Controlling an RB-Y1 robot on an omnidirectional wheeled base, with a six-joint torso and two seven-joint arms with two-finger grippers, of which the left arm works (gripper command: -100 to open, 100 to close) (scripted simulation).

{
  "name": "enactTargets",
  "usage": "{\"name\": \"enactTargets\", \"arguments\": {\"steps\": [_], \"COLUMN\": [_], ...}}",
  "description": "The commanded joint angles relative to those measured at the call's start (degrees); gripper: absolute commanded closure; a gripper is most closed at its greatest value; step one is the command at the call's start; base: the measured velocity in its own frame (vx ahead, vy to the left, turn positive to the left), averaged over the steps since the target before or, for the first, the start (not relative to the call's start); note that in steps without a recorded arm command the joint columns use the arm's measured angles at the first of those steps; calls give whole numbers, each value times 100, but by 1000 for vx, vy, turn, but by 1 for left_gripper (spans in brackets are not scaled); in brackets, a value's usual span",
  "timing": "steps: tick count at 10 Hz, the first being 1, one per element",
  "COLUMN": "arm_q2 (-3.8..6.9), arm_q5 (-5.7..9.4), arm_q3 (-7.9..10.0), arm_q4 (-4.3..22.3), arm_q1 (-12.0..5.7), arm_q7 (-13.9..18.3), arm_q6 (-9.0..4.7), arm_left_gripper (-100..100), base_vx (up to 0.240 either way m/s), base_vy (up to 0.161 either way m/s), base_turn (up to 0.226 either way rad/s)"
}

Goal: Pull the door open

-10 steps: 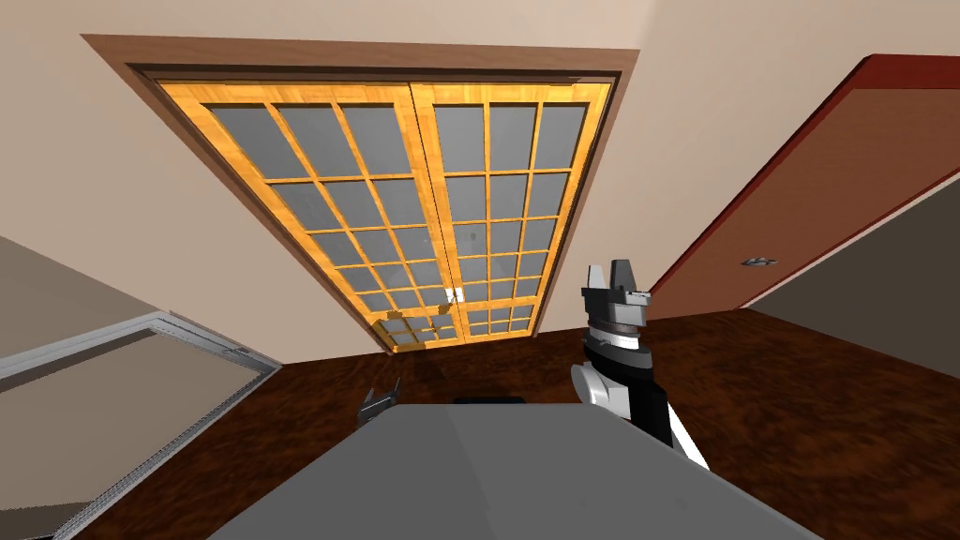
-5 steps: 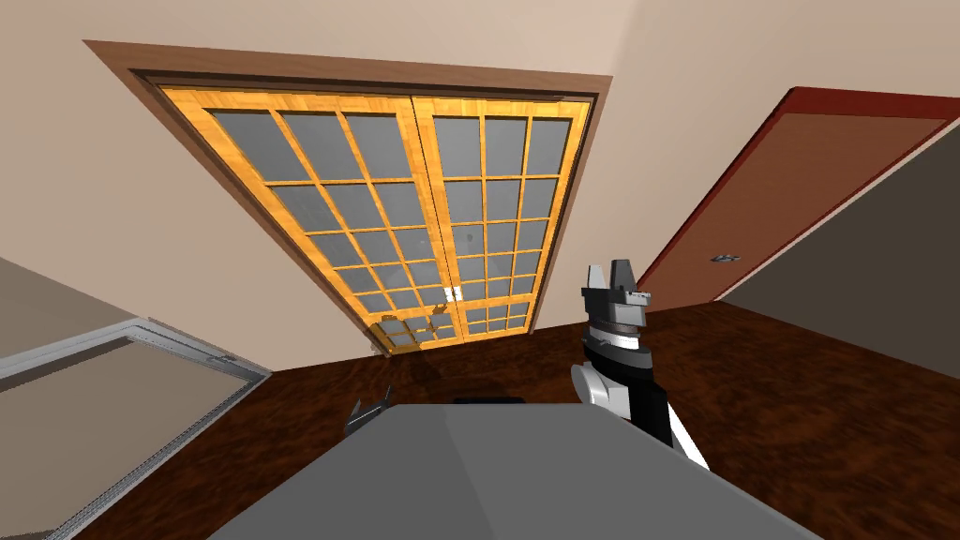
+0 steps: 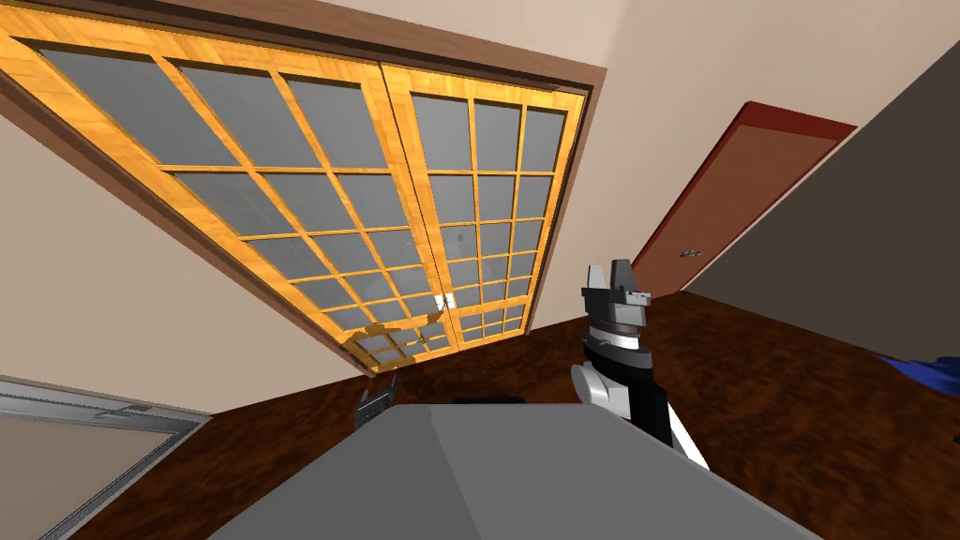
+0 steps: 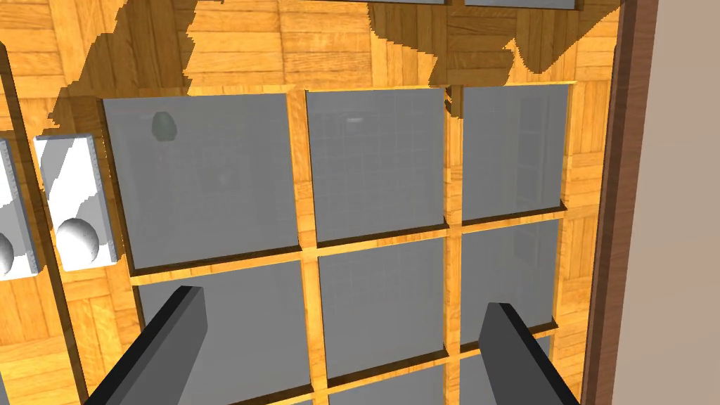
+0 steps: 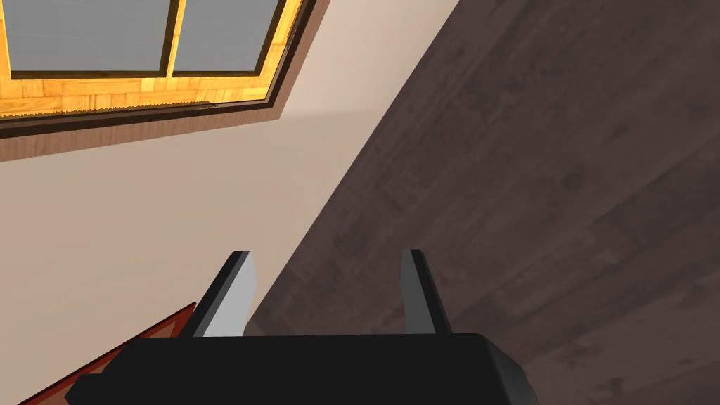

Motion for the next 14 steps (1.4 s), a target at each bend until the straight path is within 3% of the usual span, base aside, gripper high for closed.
{"name": "enactTargets", "arguments": {"steps": [1, 13, 14], "arm_q2": [-54, -420, -437], "arm_q5": [4, -75, -79], "arm_q3": [-19, -372, -361], "arm_q4": [-14, -286, -375], "arm_q1": [-135, -1172, -1095], "arm_q7": [-19, -92, -86], "arm_q6": [-10, -82, -6], "arm_left_gripper": [-100, -100, -100], "base_vx": [191, 186, 80], "base_vy": [35, 39, 14], "base_turn": [-117, -112, -21]}}
